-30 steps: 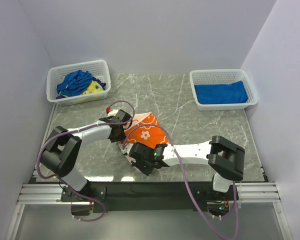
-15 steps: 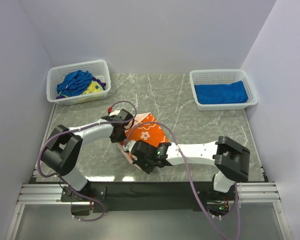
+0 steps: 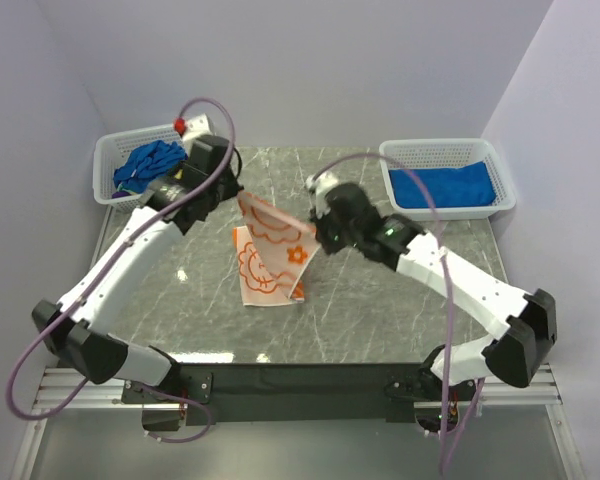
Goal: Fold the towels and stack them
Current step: Flatten out the crumpled towel
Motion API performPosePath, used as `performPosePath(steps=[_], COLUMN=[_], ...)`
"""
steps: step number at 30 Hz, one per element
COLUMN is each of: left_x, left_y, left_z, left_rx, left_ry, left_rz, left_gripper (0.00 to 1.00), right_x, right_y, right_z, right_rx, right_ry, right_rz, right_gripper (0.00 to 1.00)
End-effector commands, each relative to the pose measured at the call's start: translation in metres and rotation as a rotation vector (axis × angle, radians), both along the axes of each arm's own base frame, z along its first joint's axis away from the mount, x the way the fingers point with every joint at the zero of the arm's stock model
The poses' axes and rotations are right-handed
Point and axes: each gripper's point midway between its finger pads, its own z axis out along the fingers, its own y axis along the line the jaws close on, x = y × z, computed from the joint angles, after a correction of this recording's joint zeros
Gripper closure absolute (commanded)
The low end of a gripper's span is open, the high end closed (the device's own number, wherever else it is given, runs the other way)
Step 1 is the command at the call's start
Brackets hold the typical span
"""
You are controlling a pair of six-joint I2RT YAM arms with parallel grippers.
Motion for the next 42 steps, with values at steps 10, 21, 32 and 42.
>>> performPosePath(steps=[10, 21, 32, 42], left_x=[-0.01, -0.1, -0.152, -0.057], left_y=[0.016, 0.036, 0.038, 0.008], left_z=[0.216, 0.316, 0.322, 0.208], left_rx=[-0.129, -0.26, -0.359, -0.25], left_ry=[-0.529, -0.789, -0.764, -0.446], left_rz=[-0.071, -0.23, -0.332, -0.193], left_gripper=[1.0, 1.0, 1.0, 1.0], right_x=[0.042, -0.031, -0.089, -0.004], right_y=[-0.035, -0.047, -0.049, -0.053], right_z=[0.187, 0.281, 0.309, 0.247], right_rx=[0.112, 0.291, 0.403, 0.23], right_ry=[-0.359, -0.532, -0.548, -0.454], right_rz=[-0.002, 0.236, 0.421, 0.135], right_gripper=[1.0, 1.0, 1.0, 1.0])
